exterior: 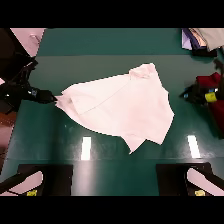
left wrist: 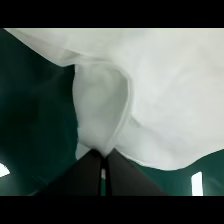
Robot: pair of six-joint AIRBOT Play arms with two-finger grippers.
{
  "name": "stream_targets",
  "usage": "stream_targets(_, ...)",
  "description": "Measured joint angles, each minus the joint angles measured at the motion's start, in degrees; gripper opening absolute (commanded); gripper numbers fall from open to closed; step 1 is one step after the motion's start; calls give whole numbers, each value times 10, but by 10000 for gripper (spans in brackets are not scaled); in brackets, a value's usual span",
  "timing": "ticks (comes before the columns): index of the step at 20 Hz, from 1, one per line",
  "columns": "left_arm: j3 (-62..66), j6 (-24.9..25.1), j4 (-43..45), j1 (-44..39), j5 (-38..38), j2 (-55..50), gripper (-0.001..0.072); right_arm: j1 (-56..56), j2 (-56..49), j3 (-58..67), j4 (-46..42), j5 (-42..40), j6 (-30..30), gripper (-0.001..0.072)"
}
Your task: Fold the shirts.
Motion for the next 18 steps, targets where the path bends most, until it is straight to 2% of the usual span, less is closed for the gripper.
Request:
stream_targets(8, -1, -20, -8, 12, -22, 3, 24, 5, 83, -242, -32, 6, 68, 450)
stream_targets(15, -1, -23, -15, 12, -30, 3, 24, 107, 107, -328, -41, -60, 128, 449)
stream_targets(16, -1, -23, -15, 12, -30, 3, 24, 118, 100, -332, -39, -70, 133, 406)
stream_targets(17, -1, -23, -15, 13, -32, 3, 24, 127, 93, -334, -31, -77, 134, 276)
stream_targets(18, -1, -23, -15, 13, -36, 3, 24, 136, 86, -336, -26, -88, 134, 182)
